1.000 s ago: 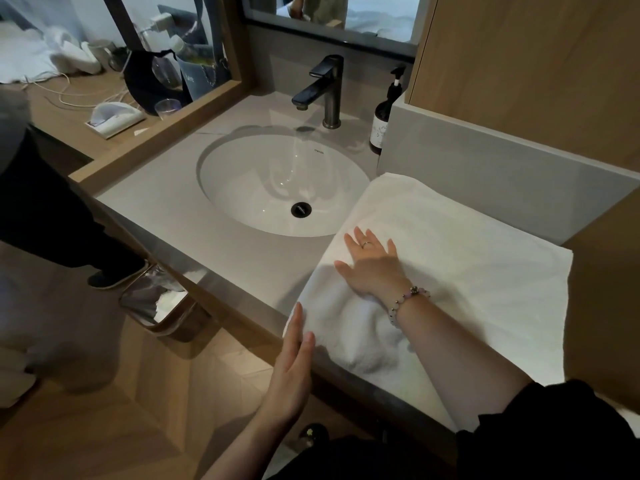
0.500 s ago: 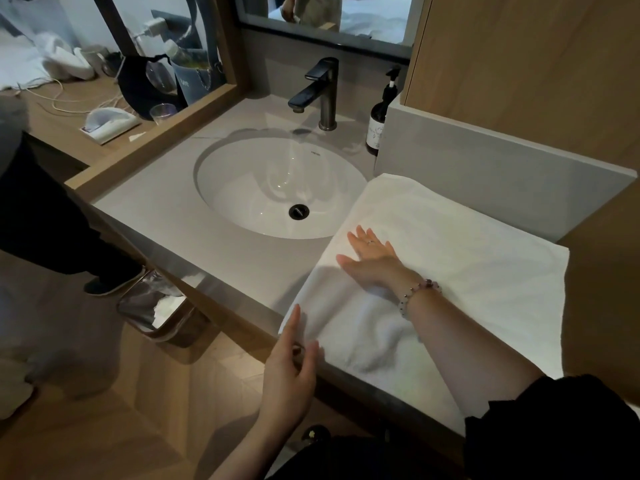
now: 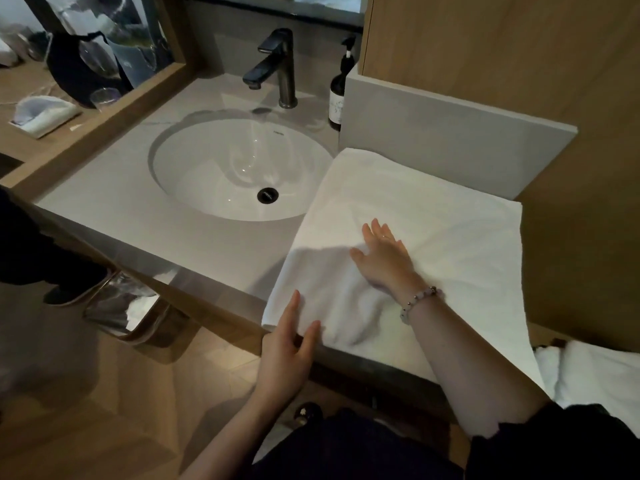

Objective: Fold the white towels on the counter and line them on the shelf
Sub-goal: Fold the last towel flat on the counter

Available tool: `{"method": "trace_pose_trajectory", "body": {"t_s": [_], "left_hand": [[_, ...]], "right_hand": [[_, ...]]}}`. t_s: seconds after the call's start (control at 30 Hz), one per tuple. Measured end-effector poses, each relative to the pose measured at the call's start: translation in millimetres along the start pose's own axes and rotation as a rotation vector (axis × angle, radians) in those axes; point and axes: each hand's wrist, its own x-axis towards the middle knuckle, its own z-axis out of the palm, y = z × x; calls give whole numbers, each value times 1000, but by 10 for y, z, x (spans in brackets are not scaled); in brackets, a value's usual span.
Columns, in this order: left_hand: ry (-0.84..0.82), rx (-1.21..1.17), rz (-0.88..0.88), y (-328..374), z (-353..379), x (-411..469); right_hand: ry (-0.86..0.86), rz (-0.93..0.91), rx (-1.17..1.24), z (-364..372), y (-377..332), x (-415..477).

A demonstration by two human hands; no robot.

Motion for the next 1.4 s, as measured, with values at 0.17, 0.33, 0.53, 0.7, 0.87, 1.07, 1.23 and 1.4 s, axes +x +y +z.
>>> {"method": "trace_pose_trajectory", "body": {"t_s": [0.17,0.33,0.53,0.7,0.87,1.07,1.23,1.4], "left_hand": [[-57,145,18,2,-72,-75],[-110,158,-43,-31,-79,-43],[-476,160,-126,441,-454,115],[-244,351,108,680,-133,888],[-340,809,356,723,563,1487],[-458,981,273,833,854,1846],[-450,1037,264,809,956,1960],[-372,1034,218,761,1107,1916]], "right_hand": [[-30,-7,-31,-13,23,-37],[-24,-3,-18,-27,0,-62],[381,84,486,-219,305,-230],[625,552,468,-366,957,-445],[457,762,648,-381,1405,-548],[522,766,1011,-434,1683,-625],[466,694,1126,-626,1836,-532],[313,758,847,-627,1846,-533]]}}
